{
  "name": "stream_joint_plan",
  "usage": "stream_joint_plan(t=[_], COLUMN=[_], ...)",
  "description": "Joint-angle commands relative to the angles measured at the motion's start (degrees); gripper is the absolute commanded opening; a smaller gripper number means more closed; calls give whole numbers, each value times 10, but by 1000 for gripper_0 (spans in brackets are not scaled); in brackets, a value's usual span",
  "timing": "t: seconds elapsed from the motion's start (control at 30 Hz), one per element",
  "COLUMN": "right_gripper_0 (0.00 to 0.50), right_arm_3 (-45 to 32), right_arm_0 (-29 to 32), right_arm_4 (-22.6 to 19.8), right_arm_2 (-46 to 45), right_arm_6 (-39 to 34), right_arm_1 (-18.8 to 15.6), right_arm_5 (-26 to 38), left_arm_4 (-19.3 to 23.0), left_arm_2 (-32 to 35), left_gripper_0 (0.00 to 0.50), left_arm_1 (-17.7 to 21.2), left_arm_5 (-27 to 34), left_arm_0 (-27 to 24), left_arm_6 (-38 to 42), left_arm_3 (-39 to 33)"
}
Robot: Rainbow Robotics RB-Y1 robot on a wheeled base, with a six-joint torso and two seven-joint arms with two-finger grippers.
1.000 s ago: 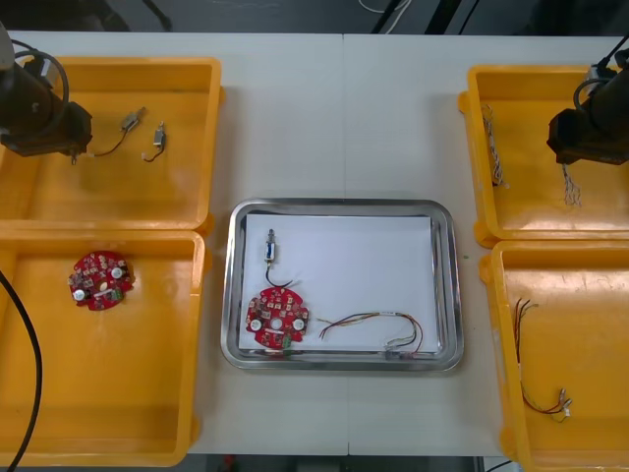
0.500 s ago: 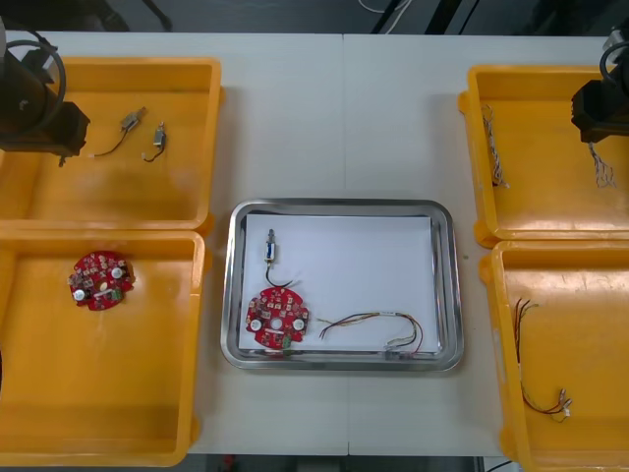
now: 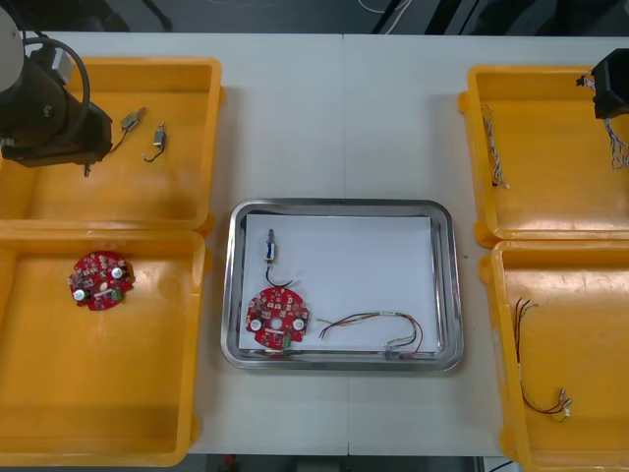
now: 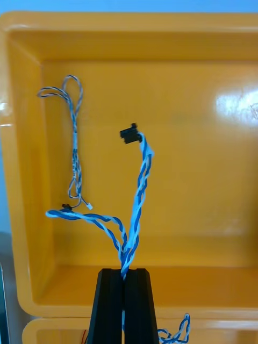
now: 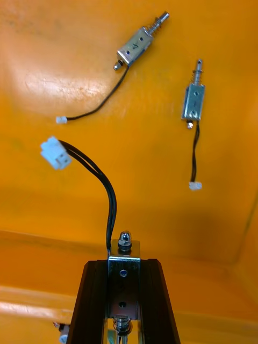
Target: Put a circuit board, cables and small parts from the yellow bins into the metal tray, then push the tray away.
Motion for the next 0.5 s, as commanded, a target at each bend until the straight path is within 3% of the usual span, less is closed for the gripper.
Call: stream_joint_plan(t=[0.03, 0.27, 0.5], right_gripper_0=[0, 0, 0], right_arm_3=[-76, -143, -216], right_arm_0=[48, 86, 88], right_arm_4=[-46, -116, -219], right_arm_2=[-12, 19, 102], right_arm_6=[12, 20, 24], right_arm_1=[-26, -43, -78], right_arm_5=[3, 3, 3], left_arm_4=[10, 10, 3], left_arm_2=[-12, -44, -77], left_gripper_0=[0, 0, 0], left_arm_1=[-25, -48, -73], left_arm_5=[24, 24, 46], left_arm_0=[23, 27, 27], left_arm_6=[39, 106, 130], left_arm_3=[-66, -112, -163])
